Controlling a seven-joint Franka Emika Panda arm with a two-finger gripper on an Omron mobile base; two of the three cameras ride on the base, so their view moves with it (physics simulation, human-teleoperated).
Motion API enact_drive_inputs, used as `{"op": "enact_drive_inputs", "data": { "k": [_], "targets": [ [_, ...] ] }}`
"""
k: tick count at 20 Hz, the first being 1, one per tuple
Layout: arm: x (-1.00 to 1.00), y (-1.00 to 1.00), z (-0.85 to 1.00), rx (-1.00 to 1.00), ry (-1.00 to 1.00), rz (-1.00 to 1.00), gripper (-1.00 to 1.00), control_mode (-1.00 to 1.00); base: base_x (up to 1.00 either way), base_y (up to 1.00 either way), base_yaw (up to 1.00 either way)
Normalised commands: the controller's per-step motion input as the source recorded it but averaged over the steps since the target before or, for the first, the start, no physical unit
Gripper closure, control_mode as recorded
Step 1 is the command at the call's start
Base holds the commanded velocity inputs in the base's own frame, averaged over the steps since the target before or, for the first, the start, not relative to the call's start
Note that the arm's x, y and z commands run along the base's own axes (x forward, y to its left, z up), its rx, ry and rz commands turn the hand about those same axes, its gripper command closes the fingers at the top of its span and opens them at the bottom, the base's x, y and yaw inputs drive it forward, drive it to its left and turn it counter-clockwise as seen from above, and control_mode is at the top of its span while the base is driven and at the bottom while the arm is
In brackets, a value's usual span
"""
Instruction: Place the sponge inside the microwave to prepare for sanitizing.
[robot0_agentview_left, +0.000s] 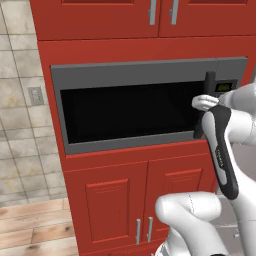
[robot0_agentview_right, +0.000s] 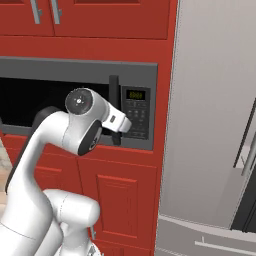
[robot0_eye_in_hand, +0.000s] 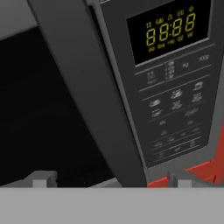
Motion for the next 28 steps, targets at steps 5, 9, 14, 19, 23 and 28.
{"op": "enact_drive_inputs", "data": {
  "k": [5, 9, 14, 19, 23, 28],
  "targets": [
    [0.30, -0.09, 0.00, 0.01, 0.00, 0.00, -1.00, -1.00, 0.00, 0.00, 0.00],
    [0.34, -0.10, 0.00, 0.00, 0.00, 0.00, -1.00, -1.00, 0.00, 0.00, 0.00],
    [0.38, -0.06, 0.00, 0.00, 0.00, 0.00, -1.00, -1.00, 0.00, 0.00, 0.00],
    [0.44, 0.03, -0.13, 0.00, 0.00, 0.00, 1.00, -1.00, 0.00, 0.00, 0.00],
    [0.43, 0.08, -0.18, 0.00, 0.00, 0.00, 1.00, -1.00, 0.00, 0.00, 0.00],
    [0.08, 0.05, -0.18, 0.05, 0.06, 0.09, 1.00, -1.00, 0.00, 0.00, 0.00]
  ]
}}
